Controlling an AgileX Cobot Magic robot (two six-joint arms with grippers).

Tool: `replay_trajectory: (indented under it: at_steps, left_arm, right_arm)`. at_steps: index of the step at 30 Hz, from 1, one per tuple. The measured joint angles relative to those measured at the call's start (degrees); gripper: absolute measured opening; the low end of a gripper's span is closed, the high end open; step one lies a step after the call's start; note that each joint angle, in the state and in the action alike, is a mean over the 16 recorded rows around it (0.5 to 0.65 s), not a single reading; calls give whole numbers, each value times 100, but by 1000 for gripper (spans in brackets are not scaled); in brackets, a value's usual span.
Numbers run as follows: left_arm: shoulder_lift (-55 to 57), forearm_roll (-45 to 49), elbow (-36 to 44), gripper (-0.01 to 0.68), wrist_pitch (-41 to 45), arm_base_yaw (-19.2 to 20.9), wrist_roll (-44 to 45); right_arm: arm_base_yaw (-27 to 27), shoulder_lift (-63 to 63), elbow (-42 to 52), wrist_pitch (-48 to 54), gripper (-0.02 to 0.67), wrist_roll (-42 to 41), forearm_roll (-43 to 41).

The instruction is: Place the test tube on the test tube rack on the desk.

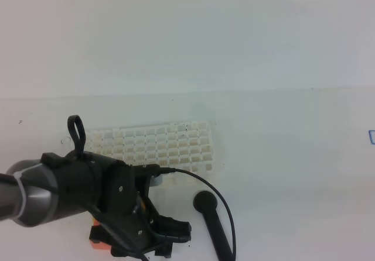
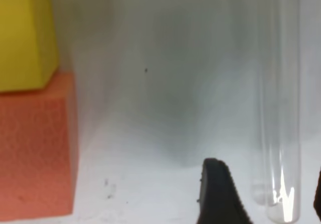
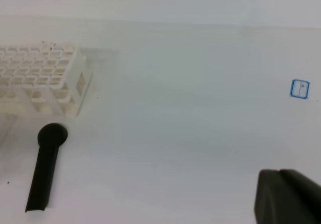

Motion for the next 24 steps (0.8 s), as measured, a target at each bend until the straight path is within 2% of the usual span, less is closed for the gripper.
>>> replay_trajectory:
  at_steps: [24]
  left_arm:
    - [67, -228, 2, 376, -175, 0, -24]
  right_arm:
    - [0, 0, 0, 0, -1, -3, 13]
